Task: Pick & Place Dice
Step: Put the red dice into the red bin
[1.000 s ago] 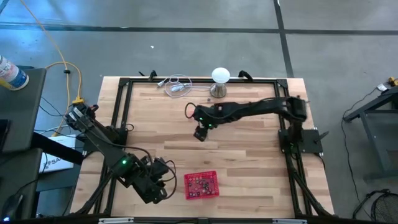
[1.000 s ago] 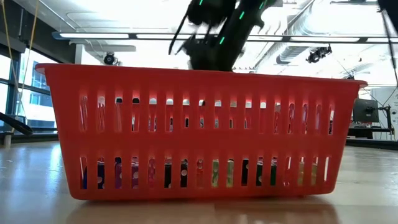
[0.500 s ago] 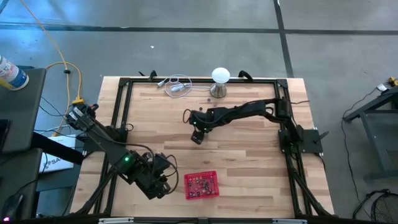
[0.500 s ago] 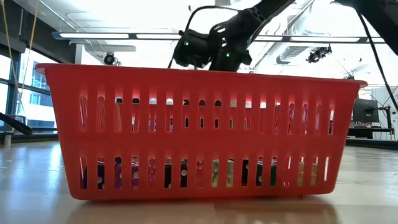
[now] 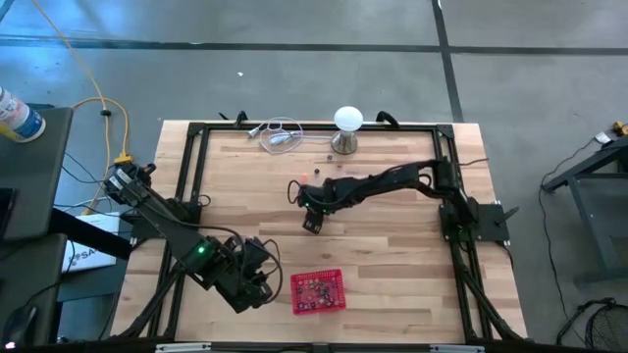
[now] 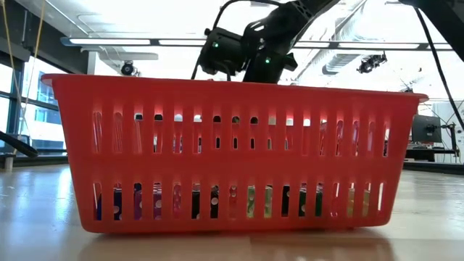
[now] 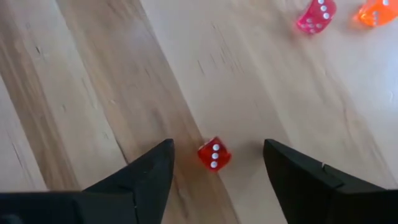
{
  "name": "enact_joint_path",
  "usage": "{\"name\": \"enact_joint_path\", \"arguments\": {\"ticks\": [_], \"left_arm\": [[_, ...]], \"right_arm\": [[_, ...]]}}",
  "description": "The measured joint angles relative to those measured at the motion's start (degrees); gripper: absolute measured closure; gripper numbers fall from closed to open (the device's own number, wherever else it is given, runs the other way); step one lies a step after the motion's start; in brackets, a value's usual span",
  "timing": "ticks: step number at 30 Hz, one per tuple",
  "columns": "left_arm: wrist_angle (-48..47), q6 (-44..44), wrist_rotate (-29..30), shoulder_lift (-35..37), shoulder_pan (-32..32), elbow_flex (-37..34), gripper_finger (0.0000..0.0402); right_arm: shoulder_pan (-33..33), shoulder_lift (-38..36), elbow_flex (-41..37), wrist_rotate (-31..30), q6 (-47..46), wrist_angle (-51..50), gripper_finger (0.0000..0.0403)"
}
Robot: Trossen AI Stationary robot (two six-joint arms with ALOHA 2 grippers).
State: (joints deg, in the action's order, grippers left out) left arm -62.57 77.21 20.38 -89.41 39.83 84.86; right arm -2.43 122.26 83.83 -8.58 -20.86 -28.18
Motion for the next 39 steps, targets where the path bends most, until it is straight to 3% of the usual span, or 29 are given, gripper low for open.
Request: {"name": "enact_joint_path", "arguments": {"ticks": [19, 28, 34, 39], "left_arm": [[0.7, 0.9, 0.9, 0.0, 0.8, 0.0, 0.0238], [1.5, 0.9, 0.9, 0.0, 1.5, 0.0, 0.0238], [1.7, 0.8, 0.9, 0.0, 2.3, 0.0, 0.0238], [3.6, -1.4, 0.9, -0.2, 2.7, 0.0, 0.0238]], "right_arm": [[0.5, 0.0, 0.0, 0.0, 0.3, -1.1, 0.0378], [1.0, -3.0, -0.4, -2.0, 2.1, -6.9, 0.0382], [4.4, -12.5, -0.1, -2.9, 1.2, -9.7, 0.0382], [11.7, -20.4, -0.1, -5.5, 0.8, -9.4, 0.0382]]}}
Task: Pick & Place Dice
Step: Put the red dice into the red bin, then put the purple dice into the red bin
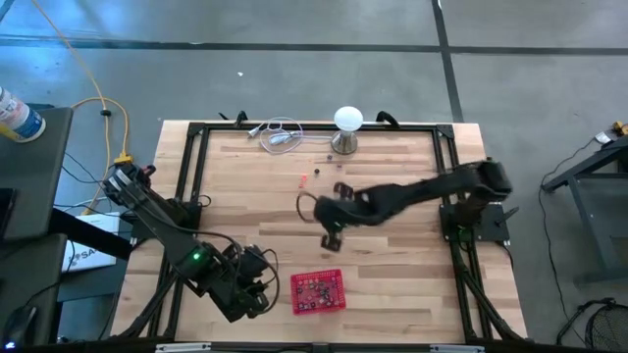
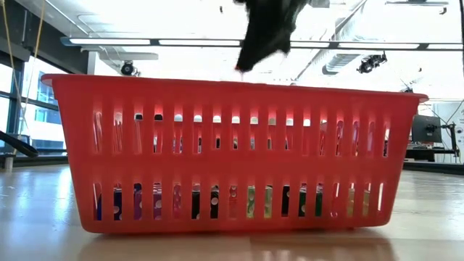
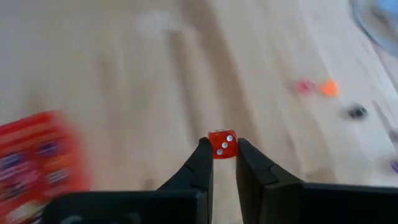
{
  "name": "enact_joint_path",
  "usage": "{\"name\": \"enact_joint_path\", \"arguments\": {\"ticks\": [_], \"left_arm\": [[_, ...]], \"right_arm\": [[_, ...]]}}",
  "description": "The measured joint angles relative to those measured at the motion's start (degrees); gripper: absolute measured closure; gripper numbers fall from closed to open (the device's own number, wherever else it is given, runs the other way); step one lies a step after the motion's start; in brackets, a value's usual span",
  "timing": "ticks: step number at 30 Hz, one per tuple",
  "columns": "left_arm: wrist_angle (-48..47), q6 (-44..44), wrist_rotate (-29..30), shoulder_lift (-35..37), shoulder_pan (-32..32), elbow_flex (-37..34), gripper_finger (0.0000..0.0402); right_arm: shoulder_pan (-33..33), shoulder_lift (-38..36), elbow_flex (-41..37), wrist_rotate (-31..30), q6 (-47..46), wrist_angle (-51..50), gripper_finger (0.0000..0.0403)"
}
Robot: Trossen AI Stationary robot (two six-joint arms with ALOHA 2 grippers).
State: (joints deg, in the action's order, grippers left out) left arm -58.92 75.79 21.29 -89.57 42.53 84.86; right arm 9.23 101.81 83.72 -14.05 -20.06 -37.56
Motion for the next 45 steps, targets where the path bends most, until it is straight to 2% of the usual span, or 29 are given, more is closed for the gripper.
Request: {"name": "enact_joint_path", "arguments": {"ticks": [6, 14, 18, 23, 27, 34, 41, 45], "left_arm": [[3.4, -4.0, 0.0, -0.9, 0.5, 0.0, 0.0238], [6.3, -7.1, 0.9, -3.0, 1.3, 0.0, 0.0238], [8.6, -10.3, 1.5, -4.7, 1.7, 0.0, 0.0238], [13.7, -11.7, 1.3, -8.0, 1.8, 0.0, 0.0238], [14.3, -9.5, -1.6, -10.2, 2.4, 0.0, 0.0238], [13.6, -6.7, -2.5, -10.4, 4.7, 0.0, 0.0238], [10.6, -3.4, -2.4, -10.4, 5.8, 0.0, 0.0238], [8.6, -2.7, -0.3, -10.4, 5.8, 0.0, 0.0238]], "right_arm": [[11.4, -4.7, 0.0, 2.3, 0.5, 1.6, 0.0382], [21.1, -0.8, 0.0, 2.1, -17.3, 5.3, 0.038], [23.5, 2.3, 0.0, 2.6, -26.2, 6.6, 0.0348], [24.1, 6.2, 0.0, 2.6, -32.5, 7.1, 0.0307], [23.1, 8.5, 0.0, 4.2, -37.5, 6.9, 0.0283], [19.6, 9.0, 0.0, 7.1, -38.4, 7.8, 0.0238], [17.3, 5.2, 0.1, 7.0, -34.2, 7.1, 0.0248], [13.9, 3.0, 0.1, 8.4, -32.8, 1.8, 0.0261]]}}
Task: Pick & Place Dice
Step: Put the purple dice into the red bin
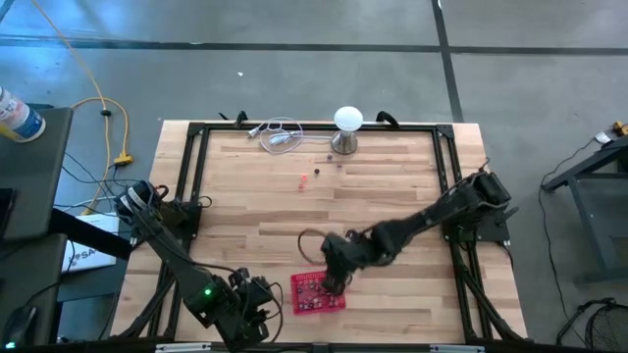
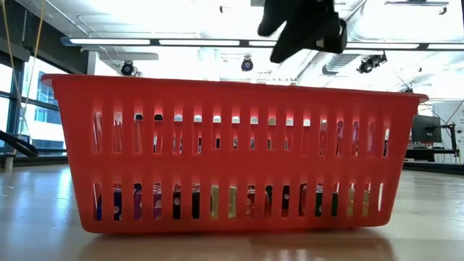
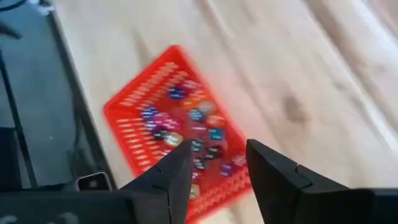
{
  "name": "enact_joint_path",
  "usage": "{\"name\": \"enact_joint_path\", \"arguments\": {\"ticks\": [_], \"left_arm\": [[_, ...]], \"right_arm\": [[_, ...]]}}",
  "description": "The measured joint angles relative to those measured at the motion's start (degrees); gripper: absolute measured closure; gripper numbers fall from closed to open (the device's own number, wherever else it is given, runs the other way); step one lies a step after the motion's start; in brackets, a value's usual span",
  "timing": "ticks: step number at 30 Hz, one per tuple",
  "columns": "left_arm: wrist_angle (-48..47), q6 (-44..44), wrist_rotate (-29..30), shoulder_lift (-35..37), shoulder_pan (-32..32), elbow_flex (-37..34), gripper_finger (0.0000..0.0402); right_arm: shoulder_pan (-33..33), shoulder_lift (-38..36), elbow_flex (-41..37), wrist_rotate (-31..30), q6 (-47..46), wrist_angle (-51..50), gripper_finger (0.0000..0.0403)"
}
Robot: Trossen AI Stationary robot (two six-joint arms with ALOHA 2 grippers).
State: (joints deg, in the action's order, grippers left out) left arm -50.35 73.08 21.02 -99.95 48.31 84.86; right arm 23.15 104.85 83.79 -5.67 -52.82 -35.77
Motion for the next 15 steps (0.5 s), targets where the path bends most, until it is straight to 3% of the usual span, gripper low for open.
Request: {"name": "enact_joint_path", "arguments": {"ticks": [7, 15], "left_arm": [[-4.8, 0.9, 3.6, 1.8, -2.1, 0.0, 0.0238], [-11.6, 3.5, 3.6, 4.4, -5.1, 0.0, 0.0238]], "right_arm": [[-9.8, -3.0, 0.0, 4.2, 3.2, -11.7, 0.0269], [-23.8, -4.3, 0.1, 6.0, 17.9, -11.6, 0.0264]]}}
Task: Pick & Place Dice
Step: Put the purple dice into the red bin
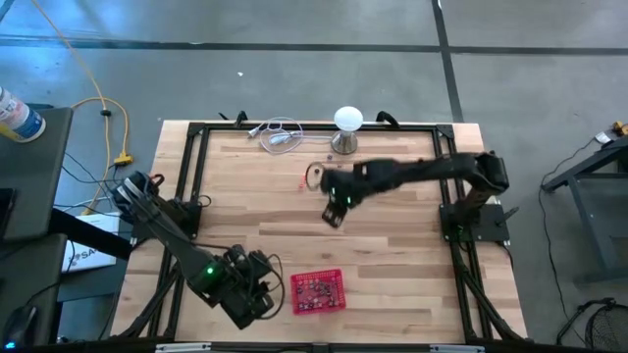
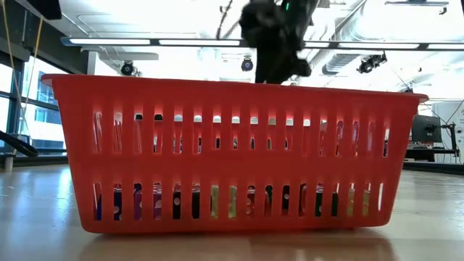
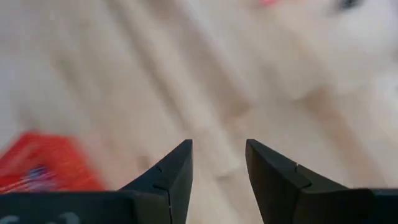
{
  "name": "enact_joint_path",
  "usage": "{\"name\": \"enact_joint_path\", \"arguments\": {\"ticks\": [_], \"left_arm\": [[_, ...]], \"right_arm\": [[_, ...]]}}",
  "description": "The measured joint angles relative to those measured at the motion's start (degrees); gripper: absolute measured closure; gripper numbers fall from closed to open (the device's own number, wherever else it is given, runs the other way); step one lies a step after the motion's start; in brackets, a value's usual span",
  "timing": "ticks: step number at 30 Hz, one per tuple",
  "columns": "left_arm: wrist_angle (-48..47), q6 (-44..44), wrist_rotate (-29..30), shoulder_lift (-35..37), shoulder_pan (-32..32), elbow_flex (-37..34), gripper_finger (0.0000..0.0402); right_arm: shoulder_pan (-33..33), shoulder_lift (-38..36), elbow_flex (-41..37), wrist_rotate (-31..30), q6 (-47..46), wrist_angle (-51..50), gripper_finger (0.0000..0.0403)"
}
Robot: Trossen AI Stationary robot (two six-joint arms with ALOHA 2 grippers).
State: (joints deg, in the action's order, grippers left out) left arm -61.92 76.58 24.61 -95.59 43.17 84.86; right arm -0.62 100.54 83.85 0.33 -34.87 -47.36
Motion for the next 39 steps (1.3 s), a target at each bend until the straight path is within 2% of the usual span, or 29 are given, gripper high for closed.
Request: {"name": "enact_joint_path", "arguments": {"ticks": [8, 16, 21, 28, 39], "left_arm": [[-6.3, 5.7, -0.2, 1.3, -1.1, 0.0, 0.0238], [-7.8, 5.3, -1.3, 1.5, -5.8, 0.0, 0.0238], [-7.4, 2.5, -1.3, 1.5, -9.7, 0.0, 0.0238], [-6.0, 1.5, -1.2, 1.5, -13.0, 0.0, 0.0238], [-1.9, -1.5, -0.6, 0.5, -17.2, 0.0, 0.0238]], "right_arm": [[-16.7, -0.6, -0.1, 0.4, 8.0, -0.9, 0.0263], [-28.3, 3.2, -0.1, 6.8, 14.1, -0.6, 0.0263], [-30.5, 5.4, -0.1, 11.4, 19.6, -0.5, 0.0256], [-30.0, 8.2, -0.1, 2.8, 26.4, 0.7, 0.0215], [-28.4, 9.6, -0.1, 4.9, 33.8, 2.1, 0.0216]]}}
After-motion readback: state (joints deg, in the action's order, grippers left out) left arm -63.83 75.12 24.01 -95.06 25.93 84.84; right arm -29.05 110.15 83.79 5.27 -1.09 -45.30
